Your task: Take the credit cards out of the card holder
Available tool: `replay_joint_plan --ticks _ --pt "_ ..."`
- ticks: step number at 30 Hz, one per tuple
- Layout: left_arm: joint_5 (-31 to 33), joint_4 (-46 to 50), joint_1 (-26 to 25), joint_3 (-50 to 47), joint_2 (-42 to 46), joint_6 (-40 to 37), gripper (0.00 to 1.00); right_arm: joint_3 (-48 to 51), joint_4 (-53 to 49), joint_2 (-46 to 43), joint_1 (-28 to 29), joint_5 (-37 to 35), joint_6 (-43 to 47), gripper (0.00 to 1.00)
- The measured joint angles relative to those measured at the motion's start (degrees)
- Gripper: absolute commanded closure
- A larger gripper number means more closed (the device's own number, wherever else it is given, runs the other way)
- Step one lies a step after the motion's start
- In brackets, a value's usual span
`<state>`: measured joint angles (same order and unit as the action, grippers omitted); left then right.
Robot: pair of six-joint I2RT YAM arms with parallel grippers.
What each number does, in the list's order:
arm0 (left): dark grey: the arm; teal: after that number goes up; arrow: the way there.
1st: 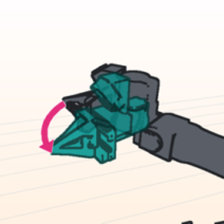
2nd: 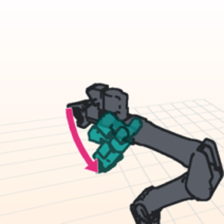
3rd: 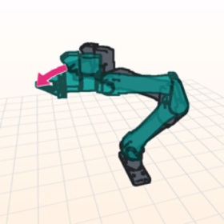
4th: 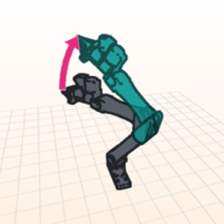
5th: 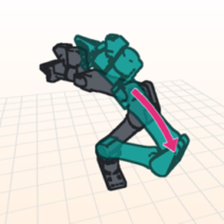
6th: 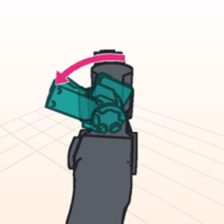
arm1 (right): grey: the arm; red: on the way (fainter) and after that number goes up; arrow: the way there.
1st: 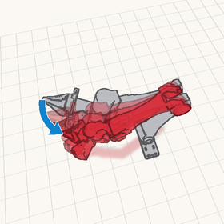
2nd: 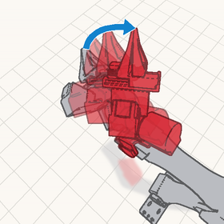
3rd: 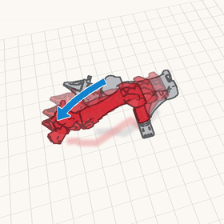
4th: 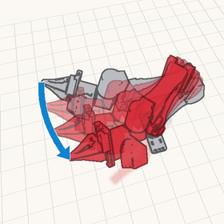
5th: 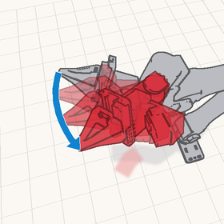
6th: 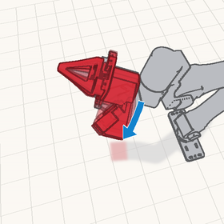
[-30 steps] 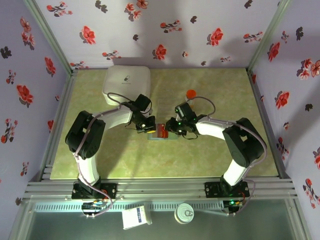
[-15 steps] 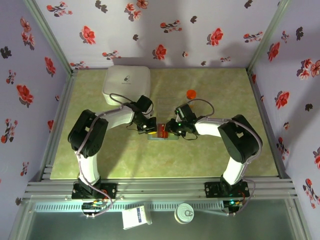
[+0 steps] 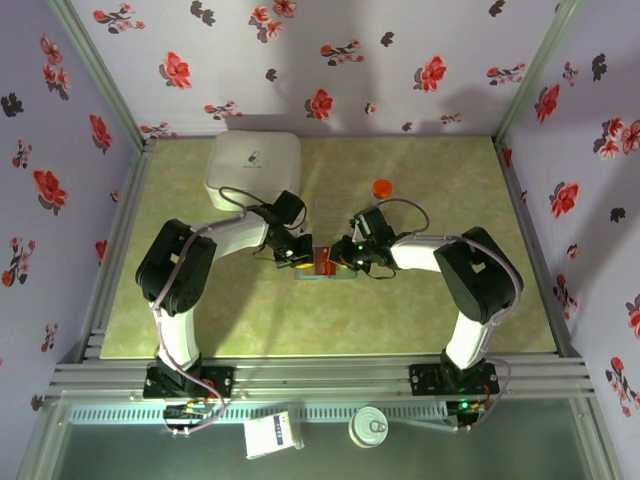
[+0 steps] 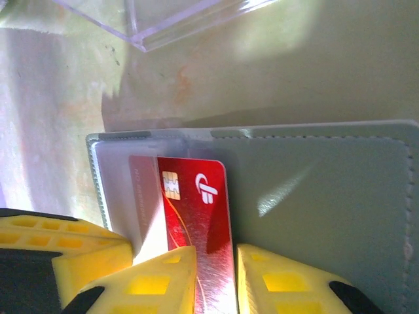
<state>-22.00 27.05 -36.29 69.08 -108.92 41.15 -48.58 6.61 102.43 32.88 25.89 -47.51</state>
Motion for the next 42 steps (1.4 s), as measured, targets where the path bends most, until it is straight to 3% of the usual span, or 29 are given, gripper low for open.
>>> replay_joint_plan --ticks 14,23,32,42 --pt "0.2 0.0 0.0 0.0 0.0 0.0 1.0 0.9 3.5 1.1 0.0 2.0 -1.2 0.94" --pt "0.5 -0.1 0.0 0.0 0.0 0.0 1.0 2.6 3.0 -2.4 -0.8 1.6 -0.7 0.96" --pt "0.8 -0.9 0.0 -0.5 0.3 0.2 1.0 3.0 -6.0 -9.7 -1.4 -2.6 4.2 0.99" --pt "2.5 -2.4 0.4 -0.9 3.6 1.1 1.0 -4.9 -24.6 -11.3 -1.4 -8.8 19.8 1.0"
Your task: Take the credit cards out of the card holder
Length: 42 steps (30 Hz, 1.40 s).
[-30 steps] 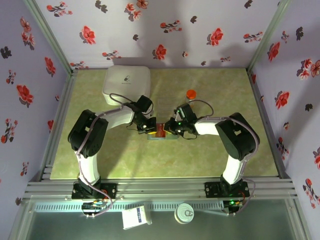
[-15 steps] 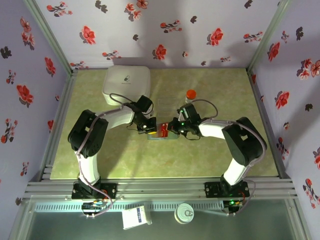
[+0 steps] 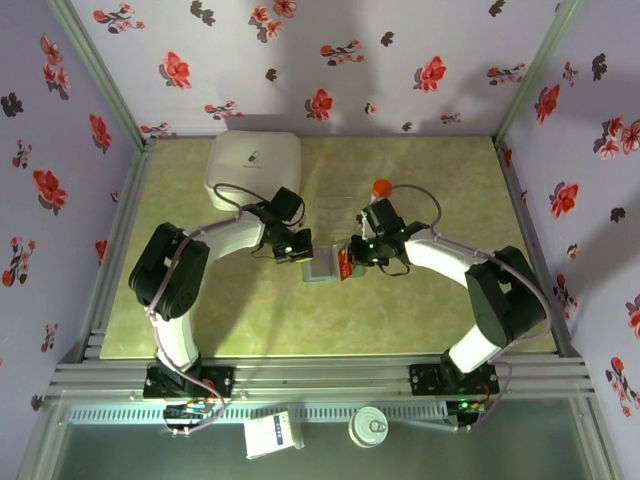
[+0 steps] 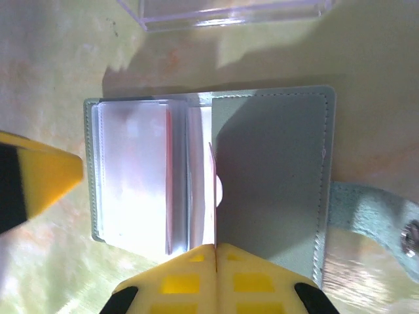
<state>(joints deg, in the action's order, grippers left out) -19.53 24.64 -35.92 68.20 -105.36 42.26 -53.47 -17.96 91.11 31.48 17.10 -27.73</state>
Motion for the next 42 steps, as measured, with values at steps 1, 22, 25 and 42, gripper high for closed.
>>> replay_joint_plan --ticks 1,22,25,42 --pt "0.0 -0.3 0.1 -0.1 0.5 0.1 1.0 -1.1 -1.6 0.0 0.0 -0.8 1.9 1.0" --pt "2.7 -1.9 1.2 -0.3 3.2 -0.7 1.0 -16.3 -17.4 2.8 0.0 -8.4 34.3 1.0" --pt "3.1 -1.9 1.2 -0.5 4.0 -0.7 1.0 -18.8 -18.4 3.4 0.0 -8.3 39.7 1.0" --pt "3.1 -1.3 1.2 -0.9 6.1 -0.7 1.0 -33.7 -24.5 14.0 0.0 -6.4 54.0 1.0"
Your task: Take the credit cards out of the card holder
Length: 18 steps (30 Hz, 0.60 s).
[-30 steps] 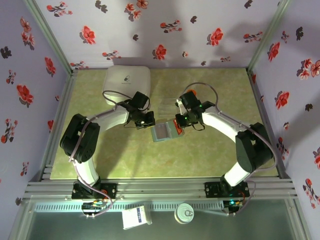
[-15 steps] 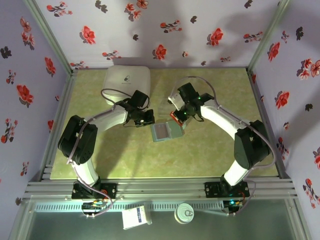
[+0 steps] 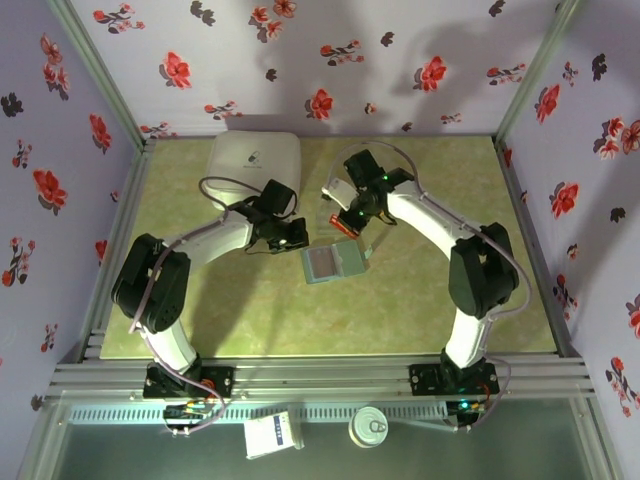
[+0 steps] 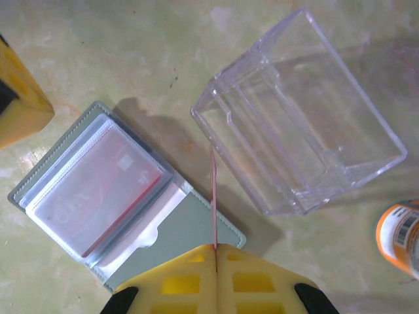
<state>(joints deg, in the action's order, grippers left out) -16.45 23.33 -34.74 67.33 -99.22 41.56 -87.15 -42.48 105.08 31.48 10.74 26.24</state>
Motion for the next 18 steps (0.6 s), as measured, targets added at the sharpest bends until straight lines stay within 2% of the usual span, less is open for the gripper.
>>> replay_joint_plan --ticks 9,18 --pt "0.9 1.7 0.0 0.0 2.2 -0.2 0.99 -9.5 -3.3 6.2 0.0 1.5 3.9 1.0" --pt "1.3 4.2 0.3 0.1 2.2 -1.3 0.99 -14.7 -6.4 11.4 0.0 3.1 7.7 1.0"
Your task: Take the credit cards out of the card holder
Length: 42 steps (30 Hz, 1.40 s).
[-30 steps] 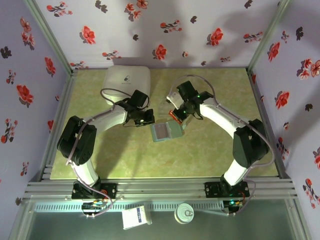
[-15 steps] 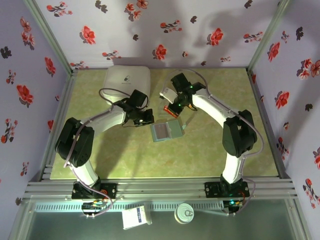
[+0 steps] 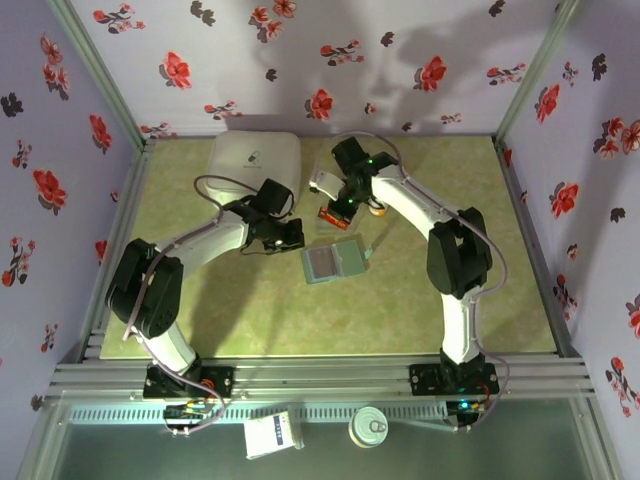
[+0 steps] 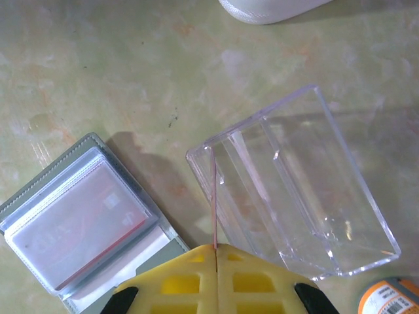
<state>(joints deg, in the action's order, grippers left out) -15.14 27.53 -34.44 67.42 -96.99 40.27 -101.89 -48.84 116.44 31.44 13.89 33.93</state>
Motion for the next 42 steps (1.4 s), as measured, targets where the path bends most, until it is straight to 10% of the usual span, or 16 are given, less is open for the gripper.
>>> replay_joint_plan --ticks 42 --pt "0.0 0.4 2.8 -0.6 0.9 -0.4 0.99 -33.5 -26.1 19.9 -3.9 5.4 17.1 1.0"
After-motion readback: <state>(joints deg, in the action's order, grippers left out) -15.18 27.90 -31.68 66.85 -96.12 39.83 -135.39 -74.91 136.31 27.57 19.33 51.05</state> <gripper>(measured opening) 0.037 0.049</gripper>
